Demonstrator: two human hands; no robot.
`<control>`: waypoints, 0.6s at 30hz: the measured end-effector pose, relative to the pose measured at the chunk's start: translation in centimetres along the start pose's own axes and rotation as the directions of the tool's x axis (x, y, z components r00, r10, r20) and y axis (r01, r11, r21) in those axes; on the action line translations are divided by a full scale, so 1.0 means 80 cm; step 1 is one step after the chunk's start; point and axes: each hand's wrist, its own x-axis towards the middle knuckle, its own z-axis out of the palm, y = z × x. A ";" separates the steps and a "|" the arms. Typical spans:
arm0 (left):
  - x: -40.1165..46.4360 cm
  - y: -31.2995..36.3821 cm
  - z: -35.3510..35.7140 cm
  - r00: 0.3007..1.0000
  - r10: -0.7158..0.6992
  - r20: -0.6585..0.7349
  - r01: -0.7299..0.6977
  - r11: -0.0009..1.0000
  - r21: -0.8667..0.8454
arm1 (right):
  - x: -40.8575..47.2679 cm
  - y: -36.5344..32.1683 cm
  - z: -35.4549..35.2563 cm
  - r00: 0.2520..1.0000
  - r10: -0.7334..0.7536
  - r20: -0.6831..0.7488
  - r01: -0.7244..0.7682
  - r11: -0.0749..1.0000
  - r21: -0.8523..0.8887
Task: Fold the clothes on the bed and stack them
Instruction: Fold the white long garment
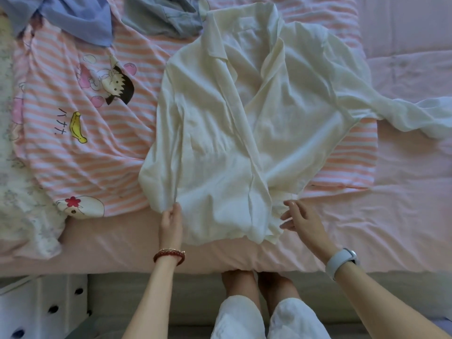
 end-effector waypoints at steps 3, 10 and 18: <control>-0.006 -0.032 -0.001 0.977 -0.063 0.204 0.055 0.997 0.047 | 0.003 0.040 -0.001 0.986 0.010 -0.169 -0.038 0.985 -0.166; -0.021 -0.093 0.020 0.978 -0.052 0.202 -0.075 0.817 0.571 | 0.036 0.061 0.028 0.952 -0.211 -0.223 0.120 0.924 -0.362; -0.080 -0.059 0.018 0.983 0.160 -0.091 -0.147 0.980 0.136 | 0.037 0.027 -0.011 0.859 -0.459 -0.226 0.341 0.843 -0.416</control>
